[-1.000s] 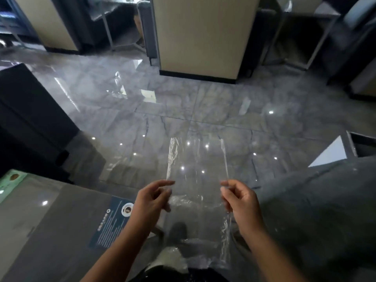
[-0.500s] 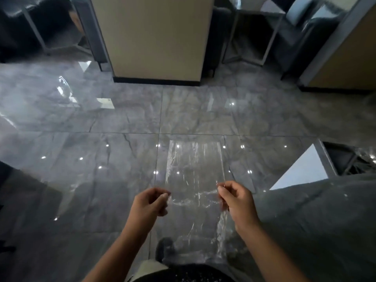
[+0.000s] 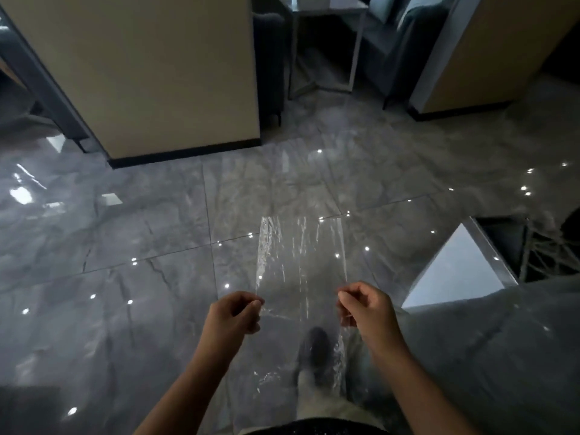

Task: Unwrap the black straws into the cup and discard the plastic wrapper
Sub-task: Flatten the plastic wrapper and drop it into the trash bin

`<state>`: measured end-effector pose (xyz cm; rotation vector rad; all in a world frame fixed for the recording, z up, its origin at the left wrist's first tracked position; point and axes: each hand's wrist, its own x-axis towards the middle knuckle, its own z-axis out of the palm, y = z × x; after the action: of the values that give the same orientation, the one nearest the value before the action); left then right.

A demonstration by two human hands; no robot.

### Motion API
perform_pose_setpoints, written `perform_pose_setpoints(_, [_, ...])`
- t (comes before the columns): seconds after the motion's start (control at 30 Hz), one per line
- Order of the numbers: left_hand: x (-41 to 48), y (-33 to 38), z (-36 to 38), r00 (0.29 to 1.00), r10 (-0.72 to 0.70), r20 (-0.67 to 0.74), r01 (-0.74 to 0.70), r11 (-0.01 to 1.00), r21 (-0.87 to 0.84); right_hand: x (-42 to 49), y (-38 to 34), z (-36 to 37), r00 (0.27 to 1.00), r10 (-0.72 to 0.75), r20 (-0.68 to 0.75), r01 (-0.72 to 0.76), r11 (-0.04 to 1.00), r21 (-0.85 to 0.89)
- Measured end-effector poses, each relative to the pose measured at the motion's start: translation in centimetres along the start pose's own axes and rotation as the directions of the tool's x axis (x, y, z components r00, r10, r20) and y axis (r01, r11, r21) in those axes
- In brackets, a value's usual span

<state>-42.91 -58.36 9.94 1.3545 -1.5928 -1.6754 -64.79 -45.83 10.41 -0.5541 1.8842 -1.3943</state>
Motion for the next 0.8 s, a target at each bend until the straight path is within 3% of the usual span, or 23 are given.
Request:
perform_pose_setpoints(0.23, [11.7,5.3,6.2,0.999,-0.009,0.051,0.005,0.997,0.081,11.9,-1.6,-4.1,0.998,0.008,-0.061,-0.008,1.0,-0.002])
perform_pose_setpoints(0.43, [20.8,10.0,13.4,0.988,-0.078,0.133,0.079,0.997,0.001,19.9,-4.1,-9.9,0.992,-0.009,-0.126,0.007,1.0,-0.015])
perform_pose_setpoints(0.8, [32.6,14.9,23.9,0.916,-0.098,0.389,0.036,0.986,0.164,28.1,-5.2,-16.3,0.92,0.159,-0.357,-0.112,0.982,0.149])
